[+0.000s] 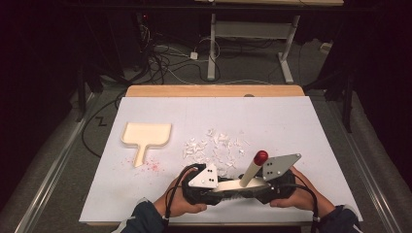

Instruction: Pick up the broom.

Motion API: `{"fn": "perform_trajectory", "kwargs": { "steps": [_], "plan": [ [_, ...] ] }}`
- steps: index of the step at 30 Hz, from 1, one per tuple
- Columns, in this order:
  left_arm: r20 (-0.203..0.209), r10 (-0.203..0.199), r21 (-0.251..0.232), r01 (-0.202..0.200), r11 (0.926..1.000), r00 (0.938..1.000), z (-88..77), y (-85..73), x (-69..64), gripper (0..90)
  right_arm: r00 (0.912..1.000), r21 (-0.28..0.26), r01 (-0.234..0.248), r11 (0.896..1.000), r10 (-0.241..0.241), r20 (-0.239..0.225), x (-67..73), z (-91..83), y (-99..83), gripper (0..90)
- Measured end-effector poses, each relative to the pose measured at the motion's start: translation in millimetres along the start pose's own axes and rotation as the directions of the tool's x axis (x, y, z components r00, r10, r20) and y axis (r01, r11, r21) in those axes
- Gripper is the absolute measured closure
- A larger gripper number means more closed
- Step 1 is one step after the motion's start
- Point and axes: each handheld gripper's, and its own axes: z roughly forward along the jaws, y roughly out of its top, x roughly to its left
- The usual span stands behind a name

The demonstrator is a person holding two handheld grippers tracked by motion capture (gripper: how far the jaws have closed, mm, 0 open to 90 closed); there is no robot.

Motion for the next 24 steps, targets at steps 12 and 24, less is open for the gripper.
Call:
{"fn": "perform_trajectory", "kwargs": {
  "steps": [12, 24],
  "plan": [
    [-0.28, -0.007, -0.008, 0.005, 1.0, 0.9601, -25.2, -5.7, 2.9, 23.7, 0.9976, 0.022, -0.027, 0.999, 0.025, 0.065, 1.4, -5.9, 3.2, 67.9],
    [-0.562, -0.028, 0.066, 0.079, 0.9947, 0.8269, -77.4, -67.5, 4.1, 16.6, 0.96, -0.082, -0.158, 0.984, 0.173, 0.22, -17.0, -30.7, -2.4, 67.8]
  ]
}}
